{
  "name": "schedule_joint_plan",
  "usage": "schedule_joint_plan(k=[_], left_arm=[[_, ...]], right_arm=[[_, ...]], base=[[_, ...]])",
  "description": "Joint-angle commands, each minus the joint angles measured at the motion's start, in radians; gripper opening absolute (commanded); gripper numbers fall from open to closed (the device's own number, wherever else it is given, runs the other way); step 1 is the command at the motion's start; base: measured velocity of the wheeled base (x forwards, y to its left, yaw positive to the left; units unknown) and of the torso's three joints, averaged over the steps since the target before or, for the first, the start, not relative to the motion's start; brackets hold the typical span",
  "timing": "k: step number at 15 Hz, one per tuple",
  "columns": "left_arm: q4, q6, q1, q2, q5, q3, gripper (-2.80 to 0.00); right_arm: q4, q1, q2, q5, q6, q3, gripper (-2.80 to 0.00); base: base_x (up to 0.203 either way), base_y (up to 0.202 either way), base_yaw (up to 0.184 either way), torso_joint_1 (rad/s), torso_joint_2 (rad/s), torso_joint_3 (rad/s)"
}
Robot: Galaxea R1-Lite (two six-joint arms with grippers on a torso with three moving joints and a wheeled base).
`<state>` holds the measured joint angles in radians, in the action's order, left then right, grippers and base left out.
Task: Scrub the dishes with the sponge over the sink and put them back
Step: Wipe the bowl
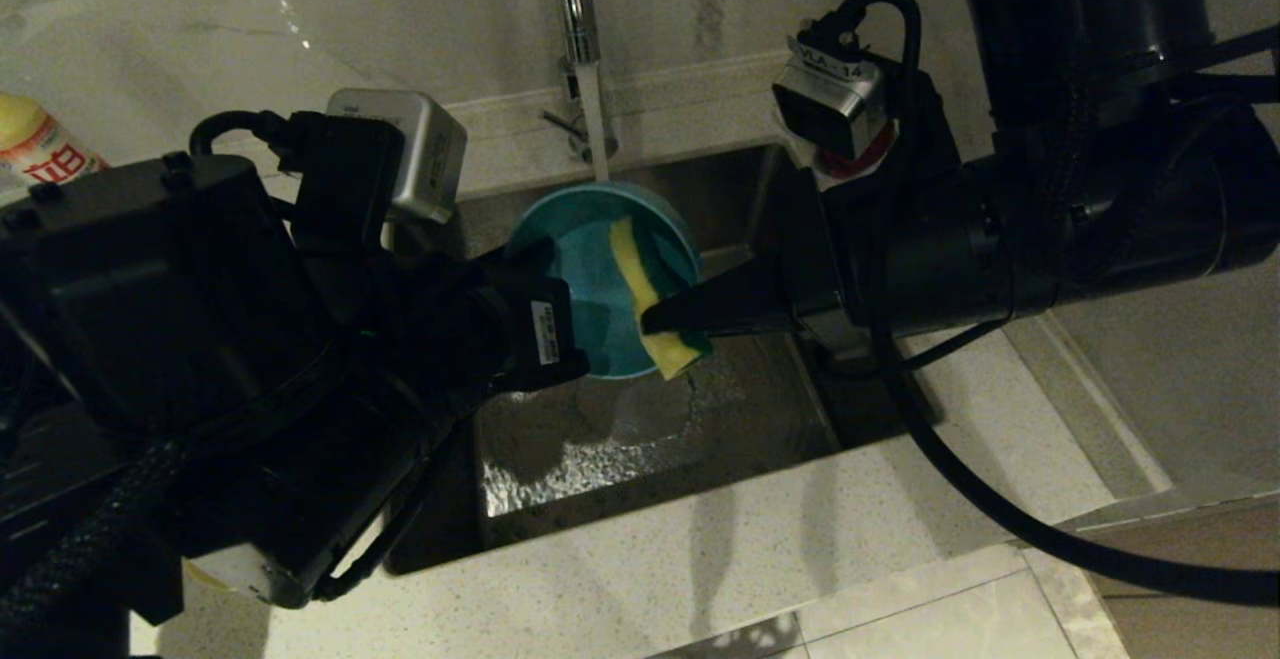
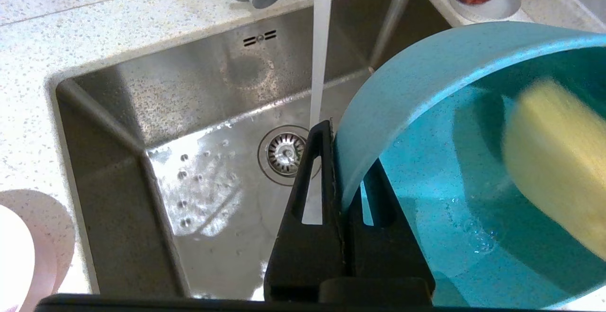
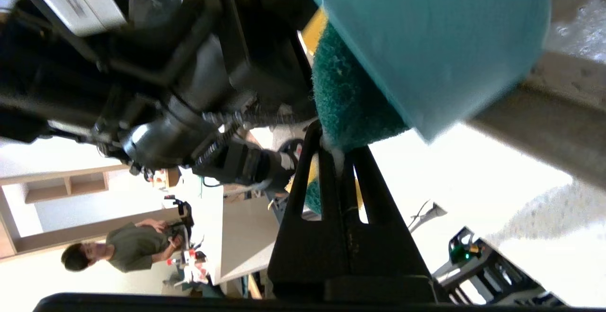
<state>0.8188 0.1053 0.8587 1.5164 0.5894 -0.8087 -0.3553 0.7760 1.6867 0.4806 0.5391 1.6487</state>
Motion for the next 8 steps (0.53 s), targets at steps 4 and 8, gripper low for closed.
schedule_joint_plan(k=[4,8], left_arm=[[0.003,-0.001,0.000,0.005,0.002,-0.026,-2.80],[0.002,-0.001,0.000,0.004,0.001,-0.029,-2.80]], right_arm=[[0.010,0.012,0.033,0.007,-0.002,-0.038,-2.80],[0.011,0.037,0.093,0.006,-0.002,0.015,-2.80]], base=[[0.000,0.000,0.000,0.000,0.00,0.000],[0.000,0.000,0.000,0.000,0.00,0.000]])
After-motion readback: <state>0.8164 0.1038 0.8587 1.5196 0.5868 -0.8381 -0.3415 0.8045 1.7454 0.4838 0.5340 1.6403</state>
